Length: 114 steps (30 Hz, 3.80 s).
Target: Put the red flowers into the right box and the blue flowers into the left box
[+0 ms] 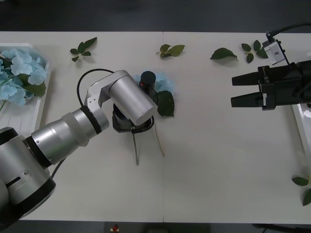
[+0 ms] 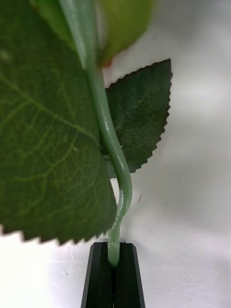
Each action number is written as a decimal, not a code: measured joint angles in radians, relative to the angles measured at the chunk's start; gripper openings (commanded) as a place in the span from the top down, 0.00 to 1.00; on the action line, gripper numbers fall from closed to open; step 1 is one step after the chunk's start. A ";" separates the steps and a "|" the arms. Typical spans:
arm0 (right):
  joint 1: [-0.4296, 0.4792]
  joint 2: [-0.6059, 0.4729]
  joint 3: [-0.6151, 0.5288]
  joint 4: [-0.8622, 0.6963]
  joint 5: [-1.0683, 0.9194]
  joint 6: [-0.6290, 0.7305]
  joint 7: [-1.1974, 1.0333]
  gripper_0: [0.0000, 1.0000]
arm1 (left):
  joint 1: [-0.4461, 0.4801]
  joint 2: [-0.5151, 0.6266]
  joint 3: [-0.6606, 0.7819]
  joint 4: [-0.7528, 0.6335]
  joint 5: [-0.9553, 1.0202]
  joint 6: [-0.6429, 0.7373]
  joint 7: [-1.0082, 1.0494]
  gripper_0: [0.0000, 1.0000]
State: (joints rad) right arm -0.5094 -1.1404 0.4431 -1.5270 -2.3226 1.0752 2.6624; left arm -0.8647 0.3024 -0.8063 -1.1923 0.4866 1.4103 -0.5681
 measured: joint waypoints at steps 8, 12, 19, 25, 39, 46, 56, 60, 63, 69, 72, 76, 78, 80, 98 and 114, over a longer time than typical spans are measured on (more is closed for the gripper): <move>0.001 0.013 0.000 0.000 -0.001 -0.012 0.005 0.00 | 0.000 0.151 0.001 -0.216 -0.011 0.010 -0.083 1.00; 0.006 0.013 0.000 0.000 -0.023 -0.015 0.006 0.00 | 0.040 0.237 0.087 -0.331 -0.009 0.010 -0.213 1.00; 0.040 0.013 0.000 0.000 -0.056 -0.015 0.007 0.00 | 0.203 0.272 0.494 -0.469 0.157 0.022 -0.644 1.00; 0.080 0.014 0.000 0.000 -0.100 -0.022 0.007 0.00 | 0.234 0.270 0.713 -0.476 0.403 0.126 -0.926 1.00; 0.208 0.111 0.000 -0.007 -0.254 -0.085 0.007 0.00 | 0.234 0.212 0.872 -0.378 0.993 0.189 -1.337 1.00; 0.301 0.159 -0.034 -0.092 -0.255 -0.112 0.007 0.00 | 0.228 0.194 0.842 -0.340 1.159 0.188 -1.405 1.00; 0.425 0.257 -0.088 -0.204 -0.252 -0.170 0.007 0.00 | 0.191 0.129 0.754 -0.339 1.317 0.125 -1.407 1.00; 0.469 0.306 -0.083 -0.243 -0.252 -0.248 0.007 0.00 | 0.181 0.119 0.710 -0.339 1.335 0.092 -1.410 1.00; 0.507 0.335 -0.061 -0.294 -0.251 -0.330 0.007 0.00 | 0.181 0.116 0.692 -0.339 1.339 0.082 -1.413 1.00; 0.541 0.391 -0.004 -0.344 -0.251 -0.388 0.008 0.00 | 0.181 0.116 0.688 -0.339 1.339 0.076 -1.413 1.00; 0.541 0.417 0.020 -0.344 -0.245 -0.390 0.008 0.00 | 0.181 0.116 0.688 -0.339 1.339 0.076 -1.413 1.00; 0.541 0.462 0.031 -0.344 -0.177 -0.398 0.008 0.00 | 0.181 0.116 0.688 -0.339 1.339 0.076 -1.413 1.00; 0.541 0.487 0.030 -0.344 -0.158 -0.412 0.008 0.00 | 0.181 0.116 0.688 -0.339 1.339 0.076 -1.413 1.00; 0.541 0.508 0.031 -0.344 -0.149 -0.423 0.008 0.00 | 0.181 0.116 0.688 -0.339 1.339 0.076 -1.413 1.00; 0.505 0.583 0.178 -0.375 -0.147 -0.576 0.008 0.00 | 0.181 0.116 0.688 -0.338 1.339 0.076 -1.414 1.00; 0.438 0.627 0.230 -0.375 -0.129 -0.685 0.008 0.80 | 0.181 0.116 0.688 -0.338 1.339 0.076 -1.414 1.00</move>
State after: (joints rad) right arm -0.0712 -0.5138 0.6730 -1.9019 -2.4514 0.3897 2.6704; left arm -0.6833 0.4183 -0.1186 -1.5307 1.8258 1.4865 -1.9817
